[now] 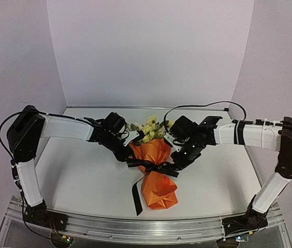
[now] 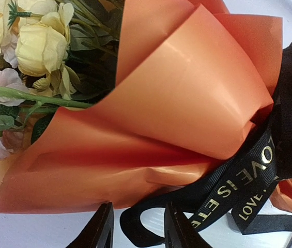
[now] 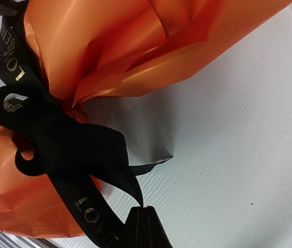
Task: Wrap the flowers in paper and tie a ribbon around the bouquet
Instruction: Cross the half-tied ribbon over the folded bouquet.
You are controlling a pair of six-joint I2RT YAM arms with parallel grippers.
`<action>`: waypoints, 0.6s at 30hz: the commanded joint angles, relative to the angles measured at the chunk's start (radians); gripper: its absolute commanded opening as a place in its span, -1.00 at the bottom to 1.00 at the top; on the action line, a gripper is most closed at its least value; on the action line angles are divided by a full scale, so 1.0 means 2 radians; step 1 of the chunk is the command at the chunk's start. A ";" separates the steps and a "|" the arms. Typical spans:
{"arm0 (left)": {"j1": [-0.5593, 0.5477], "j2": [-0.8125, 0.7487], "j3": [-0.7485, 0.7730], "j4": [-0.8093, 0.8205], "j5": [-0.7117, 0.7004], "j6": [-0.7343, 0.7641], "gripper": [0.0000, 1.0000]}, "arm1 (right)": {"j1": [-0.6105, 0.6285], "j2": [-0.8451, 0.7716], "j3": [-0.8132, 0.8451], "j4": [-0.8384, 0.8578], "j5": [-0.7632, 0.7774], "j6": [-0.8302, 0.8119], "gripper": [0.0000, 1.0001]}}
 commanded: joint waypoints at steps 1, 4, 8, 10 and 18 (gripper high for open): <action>-0.005 -0.027 -0.015 0.000 0.027 0.013 -0.28 | 0.001 -0.021 -0.006 0.008 0.000 0.006 -1.00; -0.011 -0.024 -0.017 -0.001 0.028 0.016 -0.28 | 0.002 -0.020 -0.005 0.008 0.000 0.007 -1.00; -0.018 -0.013 -0.009 -0.002 0.020 0.018 -0.28 | 0.001 -0.019 -0.004 0.008 -0.002 0.008 -1.00; -0.020 -0.011 -0.006 0.003 0.017 0.018 -0.26 | 0.001 -0.020 -0.004 0.008 -0.001 0.008 -1.00; -0.028 0.010 0.012 0.009 -0.011 0.012 -0.25 | 0.001 -0.020 -0.006 0.008 -0.001 0.009 -1.00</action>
